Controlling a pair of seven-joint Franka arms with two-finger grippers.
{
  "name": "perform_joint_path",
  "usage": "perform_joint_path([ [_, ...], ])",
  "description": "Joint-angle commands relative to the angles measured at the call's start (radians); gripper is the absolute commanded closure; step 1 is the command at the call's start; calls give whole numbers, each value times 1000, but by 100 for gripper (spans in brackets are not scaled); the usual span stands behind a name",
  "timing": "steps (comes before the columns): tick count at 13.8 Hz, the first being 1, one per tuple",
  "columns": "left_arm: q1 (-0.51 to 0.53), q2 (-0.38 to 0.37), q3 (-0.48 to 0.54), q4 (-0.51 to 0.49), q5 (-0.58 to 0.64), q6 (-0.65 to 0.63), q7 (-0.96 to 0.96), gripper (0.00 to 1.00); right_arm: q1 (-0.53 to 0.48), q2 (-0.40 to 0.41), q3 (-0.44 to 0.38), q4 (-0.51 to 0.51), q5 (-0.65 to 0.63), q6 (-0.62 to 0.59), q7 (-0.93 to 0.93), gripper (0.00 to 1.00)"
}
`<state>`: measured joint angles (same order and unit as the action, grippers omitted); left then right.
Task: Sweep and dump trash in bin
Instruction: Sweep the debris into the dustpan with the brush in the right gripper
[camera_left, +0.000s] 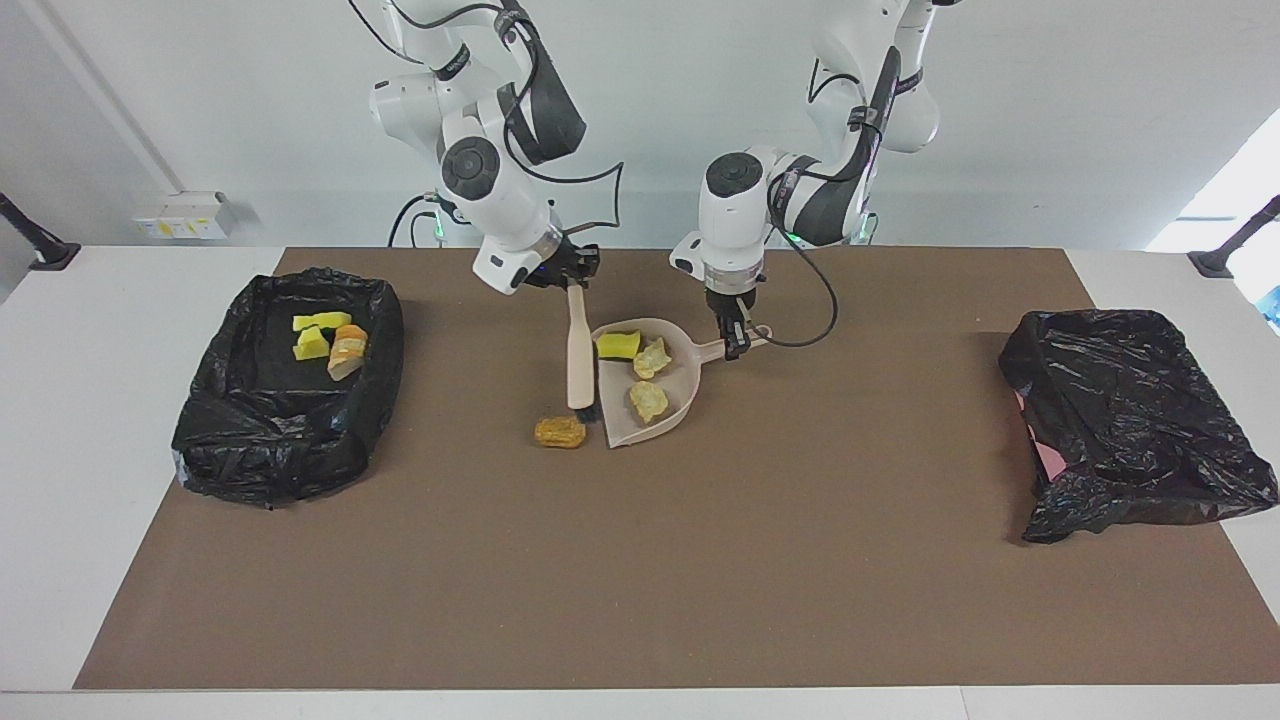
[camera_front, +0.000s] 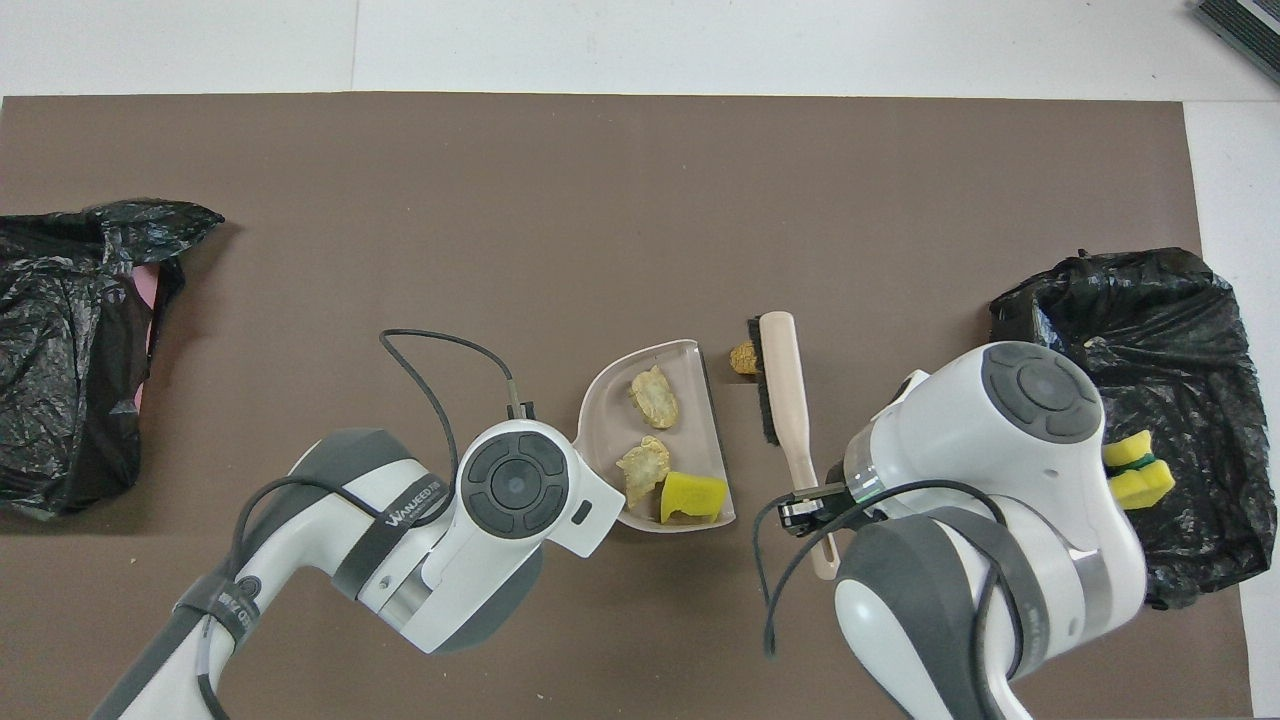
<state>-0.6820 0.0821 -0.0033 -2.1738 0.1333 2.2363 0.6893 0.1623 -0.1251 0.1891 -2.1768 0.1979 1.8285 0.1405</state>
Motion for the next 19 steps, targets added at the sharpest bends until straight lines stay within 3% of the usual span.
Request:
perform_joint_path([
  [1, -4, -2, 11, -21, 17, 36, -5, 100, -39, 62, 7, 66, -209, -3, -38, 100],
  [4, -4, -2, 11, -21, 15, 33, -39, 100, -61, 253, 15, 169, -478, 12, -104, 100],
  [6, -7, -2, 12, -20, 15, 28, -98, 100, -40, 291, 16, 155, -479, 51, -102, 100],
  [8, -7, -2, 11, -18, 15, 26, -120, 100, -6, 291, 21, 134, -375, 43, -114, 100],
  [11, -7, -2, 11, -20, 15, 28, -120, 100, 20, 257, 21, 85, -23, 46, -142, 100],
  [14, -5, -4, 11, -24, 15, 34, -109, 100, 69, 220, 21, 45, 151, 41, -161, 100],
  [16, -4, -4, 11, -26, 15, 36, -105, 100, 72, 216, 20, 46, 173, 26, -145, 100],
  [19, 53, 19, 9, 5, 9, 36, -64, 100, 54, 132, 12, 52, 57, -29, -75, 100],
])
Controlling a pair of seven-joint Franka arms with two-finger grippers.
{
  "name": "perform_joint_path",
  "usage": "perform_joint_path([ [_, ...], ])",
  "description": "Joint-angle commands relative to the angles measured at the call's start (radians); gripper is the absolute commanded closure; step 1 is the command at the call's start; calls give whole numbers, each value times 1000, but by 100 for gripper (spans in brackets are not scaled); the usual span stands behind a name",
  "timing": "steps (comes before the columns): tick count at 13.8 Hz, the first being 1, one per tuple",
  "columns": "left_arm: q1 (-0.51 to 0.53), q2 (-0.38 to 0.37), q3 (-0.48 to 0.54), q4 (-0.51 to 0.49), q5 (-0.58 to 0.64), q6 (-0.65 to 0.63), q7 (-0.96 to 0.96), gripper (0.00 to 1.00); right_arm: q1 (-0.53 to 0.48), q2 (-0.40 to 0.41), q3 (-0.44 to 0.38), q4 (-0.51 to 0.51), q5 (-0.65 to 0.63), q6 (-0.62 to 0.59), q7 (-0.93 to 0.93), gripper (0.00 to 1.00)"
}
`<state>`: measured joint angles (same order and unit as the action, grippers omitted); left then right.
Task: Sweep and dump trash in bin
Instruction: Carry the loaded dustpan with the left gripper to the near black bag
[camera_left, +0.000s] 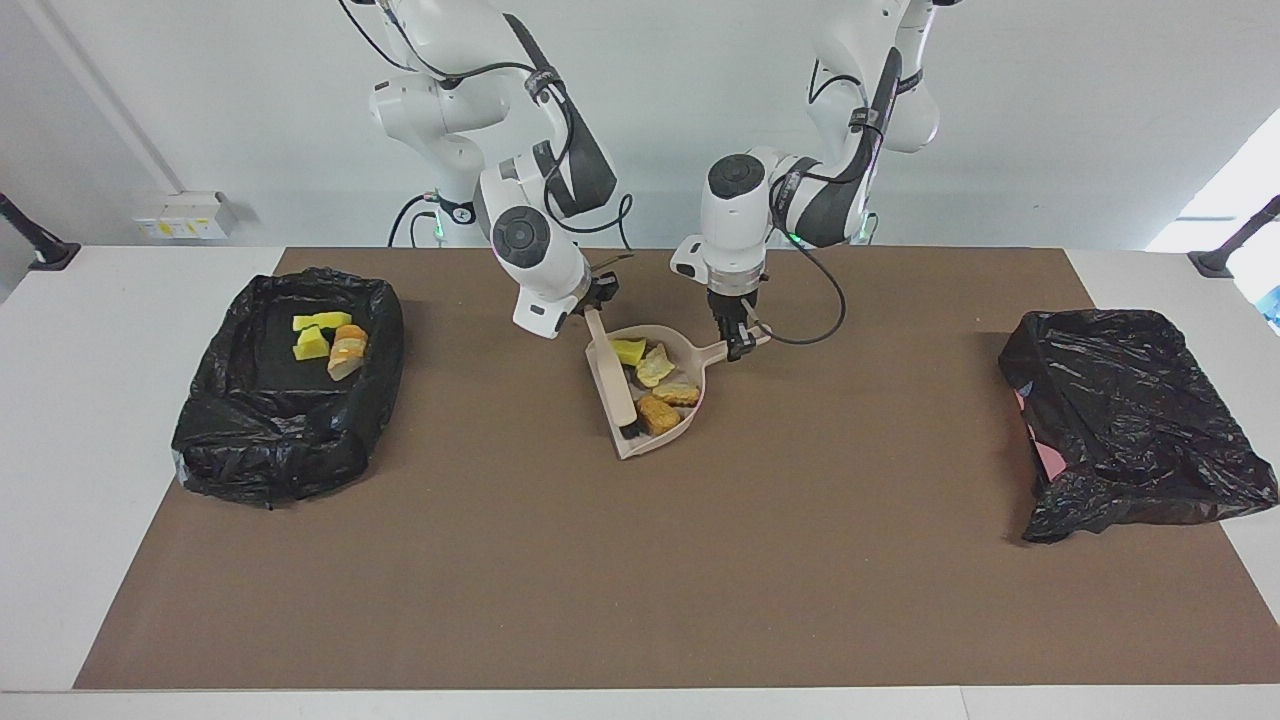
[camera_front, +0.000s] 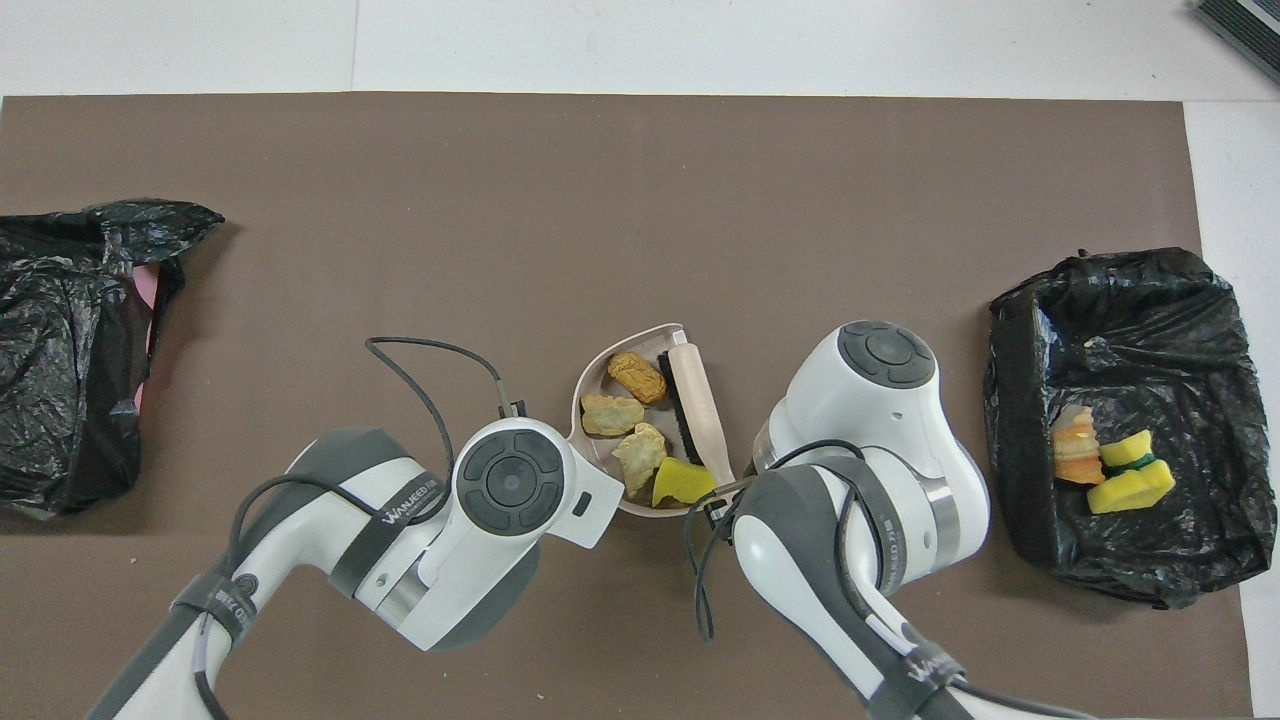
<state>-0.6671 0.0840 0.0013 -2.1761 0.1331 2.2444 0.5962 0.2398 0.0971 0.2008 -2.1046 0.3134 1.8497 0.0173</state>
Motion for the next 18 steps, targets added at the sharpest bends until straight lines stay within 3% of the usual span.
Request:
perform_joint_path([
  [1, 55, 20, 5, 24, 7, 24, 57, 100, -24, -133, -1, -18, -100, -73, 117, 100],
  [6, 190, 13, 5, 106, -56, -32, 243, 100, -5, -321, 9, -23, -155, -263, 361, 100],
  [8, 249, 19, 5, 174, -119, -100, 334, 100, 89, -350, 19, -48, -137, -257, 444, 100],
  [10, 305, 11, 5, 208, -164, -127, 401, 100, 162, -335, 25, -57, -105, -225, 539, 100],
  [12, 368, 17, 3, 261, -185, -176, 457, 100, 240, -304, 25, -95, -54, -97, 633, 100],
  [18, 596, 13, 5, 331, -329, -267, 769, 100, 406, -116, 26, -94, 19, 101, 773, 100],
])
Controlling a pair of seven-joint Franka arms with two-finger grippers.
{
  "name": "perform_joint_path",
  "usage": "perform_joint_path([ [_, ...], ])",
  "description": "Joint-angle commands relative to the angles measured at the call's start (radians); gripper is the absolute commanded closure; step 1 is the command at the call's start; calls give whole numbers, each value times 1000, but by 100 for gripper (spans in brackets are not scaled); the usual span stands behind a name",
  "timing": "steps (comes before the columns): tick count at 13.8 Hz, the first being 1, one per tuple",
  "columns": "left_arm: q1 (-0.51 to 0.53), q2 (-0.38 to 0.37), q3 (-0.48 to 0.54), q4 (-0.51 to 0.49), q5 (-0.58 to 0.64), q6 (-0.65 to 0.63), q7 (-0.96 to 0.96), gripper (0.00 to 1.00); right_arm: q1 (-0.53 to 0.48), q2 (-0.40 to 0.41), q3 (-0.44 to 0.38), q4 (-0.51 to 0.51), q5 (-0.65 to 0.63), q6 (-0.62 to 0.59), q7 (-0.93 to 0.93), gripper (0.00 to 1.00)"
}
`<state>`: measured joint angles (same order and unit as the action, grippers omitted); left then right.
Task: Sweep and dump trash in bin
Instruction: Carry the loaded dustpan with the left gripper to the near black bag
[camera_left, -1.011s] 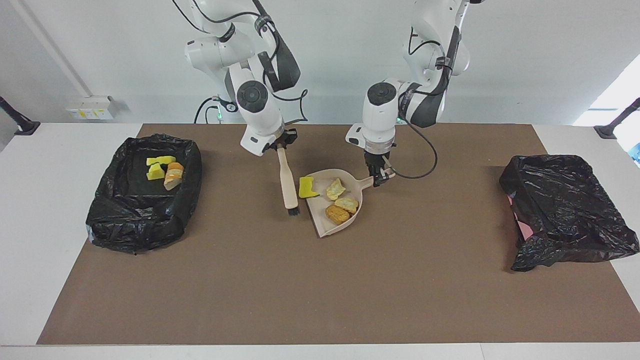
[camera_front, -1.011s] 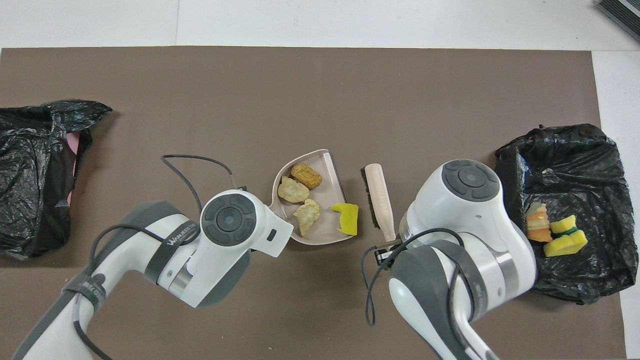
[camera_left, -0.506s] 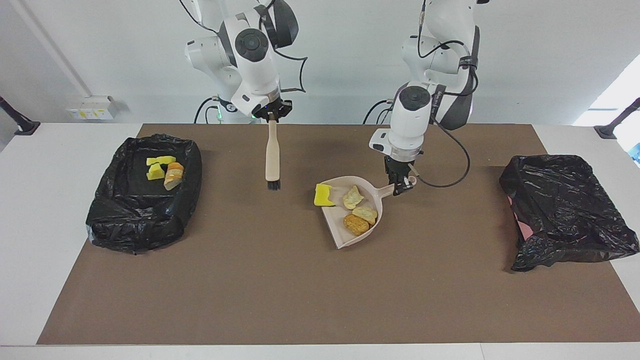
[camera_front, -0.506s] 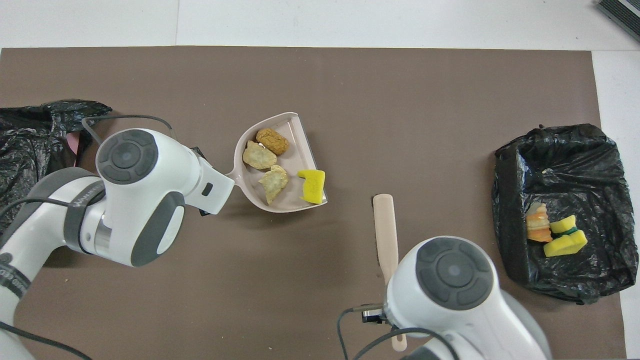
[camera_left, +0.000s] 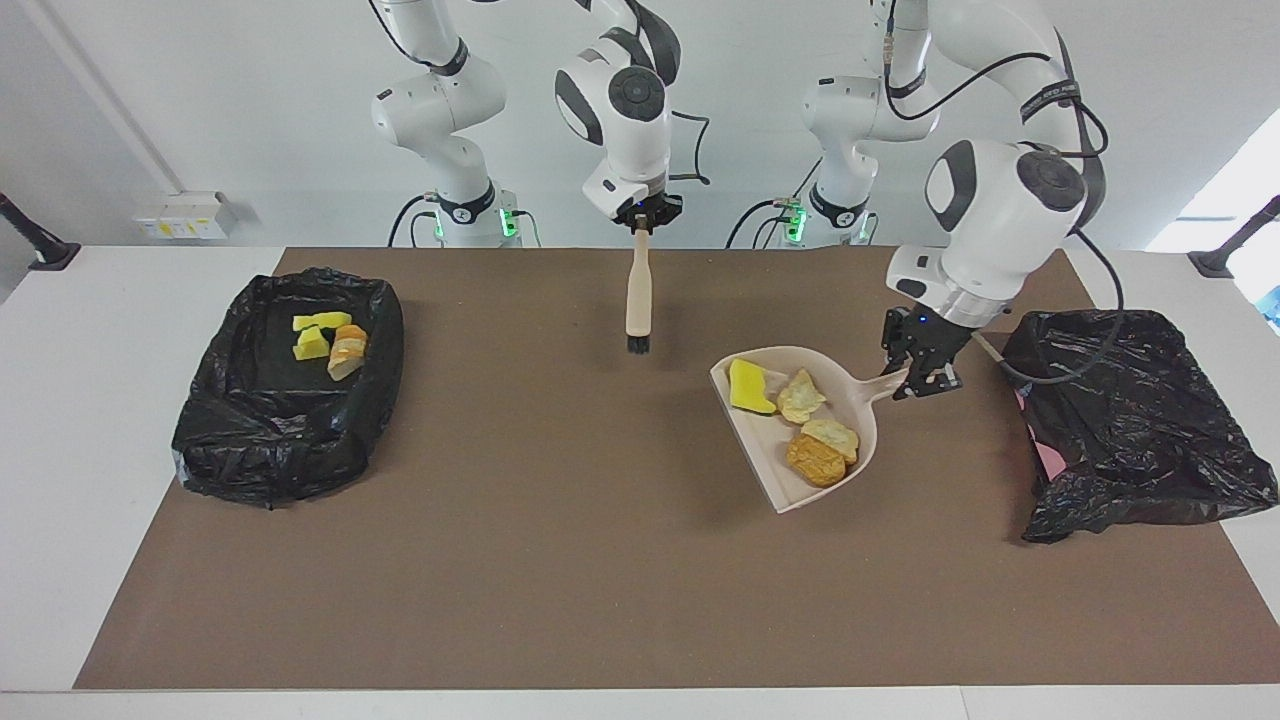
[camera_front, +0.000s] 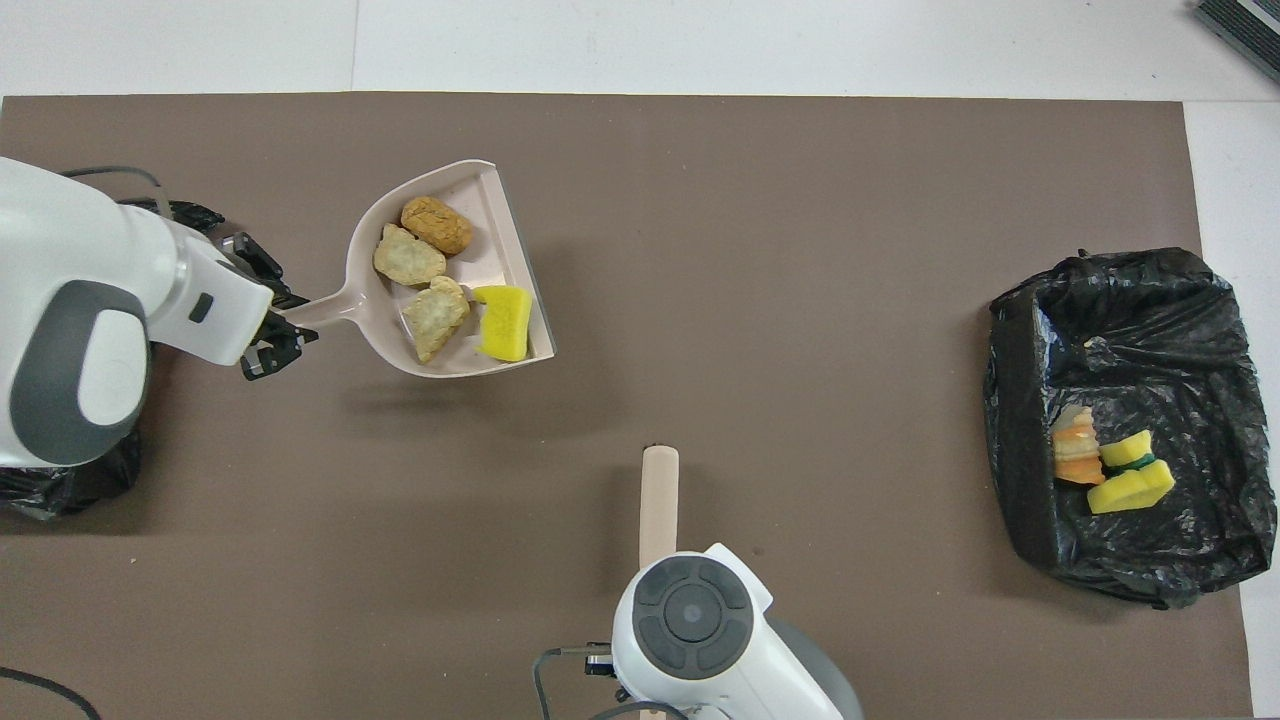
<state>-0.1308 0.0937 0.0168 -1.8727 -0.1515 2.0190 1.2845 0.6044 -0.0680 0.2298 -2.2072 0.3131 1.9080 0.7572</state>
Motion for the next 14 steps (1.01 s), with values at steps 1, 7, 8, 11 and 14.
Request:
perform_joint_path([
  [1, 97, 3, -9, 33, -60, -58, 120, 100, 52, 72, -3, 6, 18, 60, 40, 100],
  [7, 319, 8, -9, 59, -114, -126, 379, 100, 63, 60, -3, -77, 11, 124, -16, 100],
  [8, 359, 9, -8, 70, -109, -144, 418, 100, 63, 63, -3, -80, 11, 135, -18, 100],
  [11, 476, 47, -3, 166, -97, -192, 557, 100, 87, 63, -3, -94, 3, 163, -27, 76],
  [14, 572, 92, -3, 256, -8, -204, 639, 100, 90, 68, -3, -85, -47, 164, -22, 0],
])
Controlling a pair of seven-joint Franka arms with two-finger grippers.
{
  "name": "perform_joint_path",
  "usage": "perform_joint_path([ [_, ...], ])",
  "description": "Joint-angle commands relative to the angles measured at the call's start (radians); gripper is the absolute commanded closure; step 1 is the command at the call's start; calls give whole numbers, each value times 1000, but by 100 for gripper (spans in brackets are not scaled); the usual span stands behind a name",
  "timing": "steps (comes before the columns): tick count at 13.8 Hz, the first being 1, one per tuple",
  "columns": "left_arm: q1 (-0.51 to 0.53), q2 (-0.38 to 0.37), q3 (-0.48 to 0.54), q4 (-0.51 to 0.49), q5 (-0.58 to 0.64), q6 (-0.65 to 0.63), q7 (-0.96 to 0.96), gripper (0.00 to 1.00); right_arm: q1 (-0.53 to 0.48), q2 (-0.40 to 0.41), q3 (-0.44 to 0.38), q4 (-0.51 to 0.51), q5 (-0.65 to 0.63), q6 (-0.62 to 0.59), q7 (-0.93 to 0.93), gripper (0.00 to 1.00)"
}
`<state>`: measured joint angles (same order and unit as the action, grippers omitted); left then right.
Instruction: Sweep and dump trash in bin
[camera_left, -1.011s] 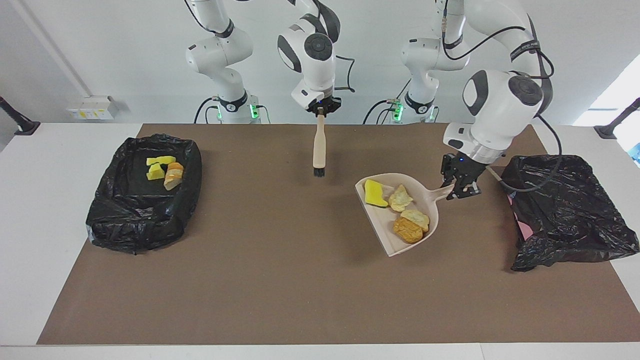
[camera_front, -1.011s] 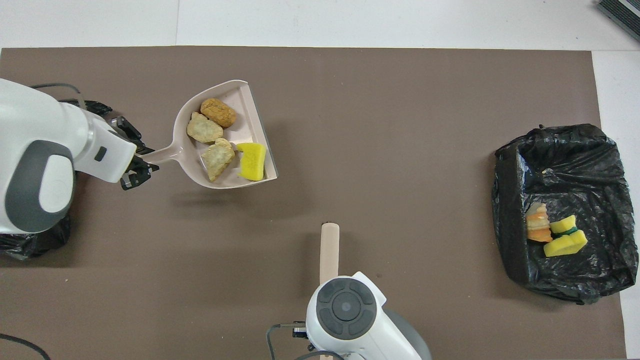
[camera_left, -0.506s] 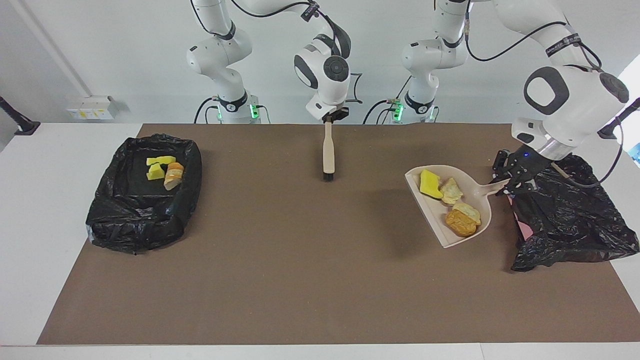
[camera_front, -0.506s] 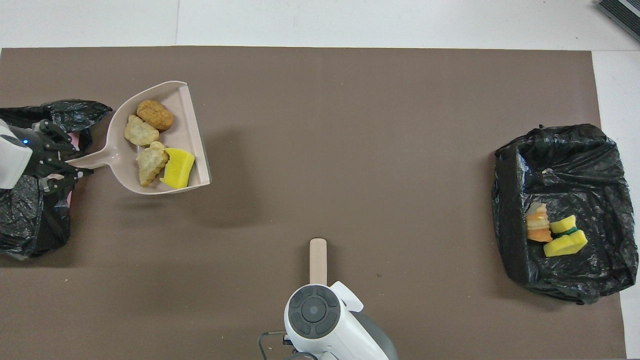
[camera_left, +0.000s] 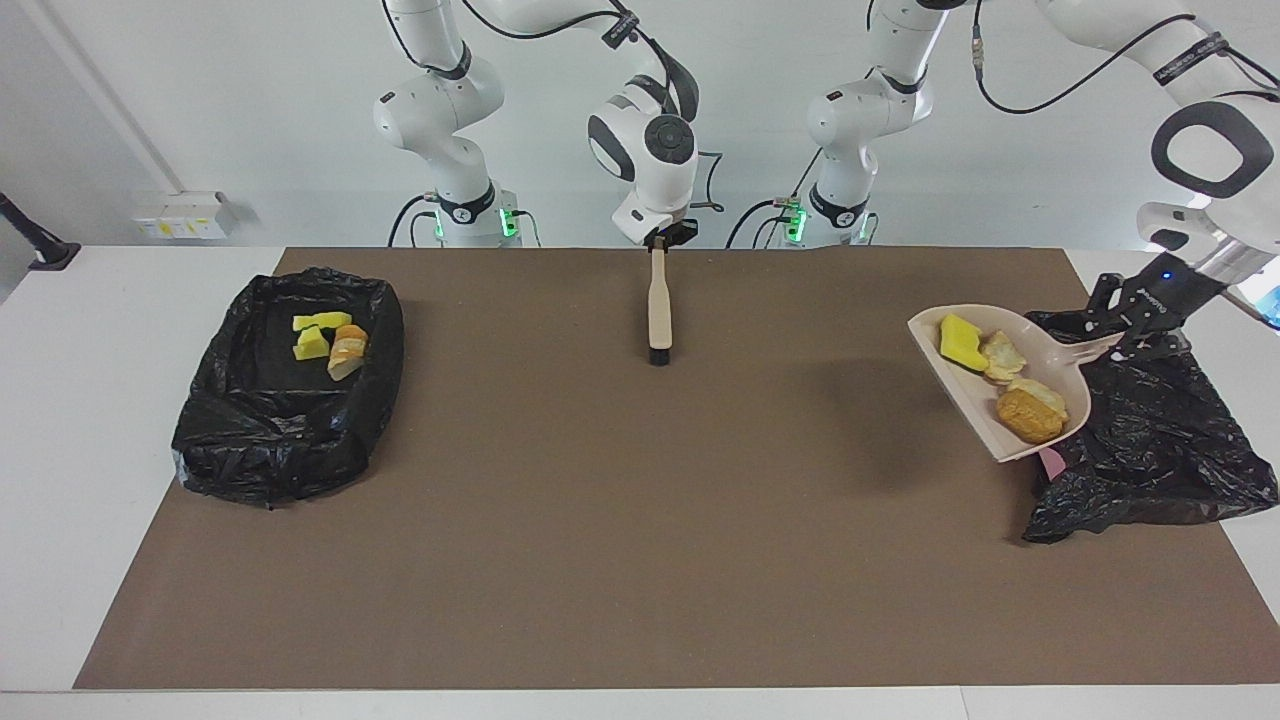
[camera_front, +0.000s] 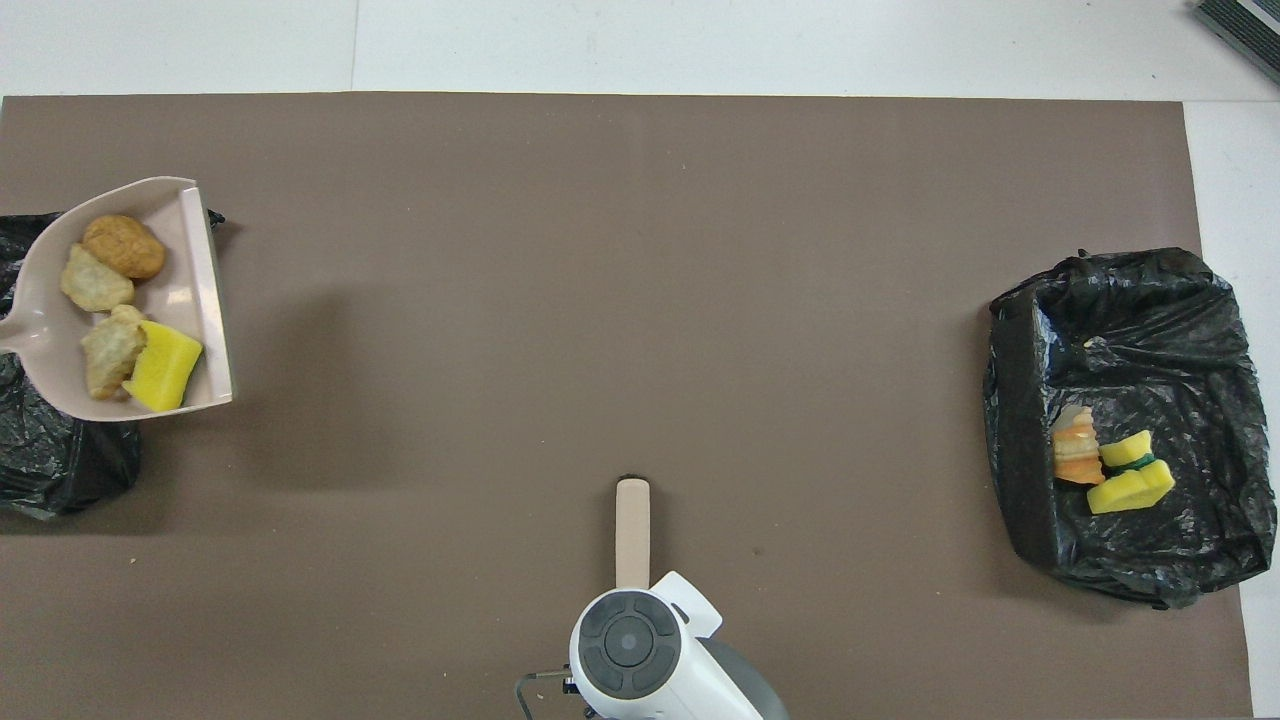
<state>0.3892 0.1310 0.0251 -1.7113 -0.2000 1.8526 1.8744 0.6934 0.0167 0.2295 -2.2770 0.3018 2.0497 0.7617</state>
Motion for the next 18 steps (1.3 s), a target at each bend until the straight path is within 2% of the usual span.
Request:
perform_joint_path([
  [1, 65, 70, -8, 123, 60, -32, 67, 100, 0, -15, -2, -1, -73, 24, -19, 0],
  [4, 83, 105, -8, 174, 204, 31, 123, 100, -26, -20, -15, 59, -98, 23, -22, 0],
  [7, 88, 104, -7, 162, 295, 173, 132, 100, -147, -33, -15, 128, -176, 14, -32, 0],
  [9, 91, 105, -4, 159, 347, 191, 126, 100, -227, -35, -15, 183, -219, 7, -33, 0],
  [12, 65, 99, -2, 159, 564, 208, 120, 100, -334, -29, -12, 255, -358, -17, -39, 0],
  [15, 65, 90, -2, 159, 674, 237, 120, 100, -405, -30, -21, 301, -398, -36, -109, 0],
  [18, 36, 76, -2, 157, 828, 238, 120, 100, -420, -41, -134, 370, -394, -71, -224, 0],
])
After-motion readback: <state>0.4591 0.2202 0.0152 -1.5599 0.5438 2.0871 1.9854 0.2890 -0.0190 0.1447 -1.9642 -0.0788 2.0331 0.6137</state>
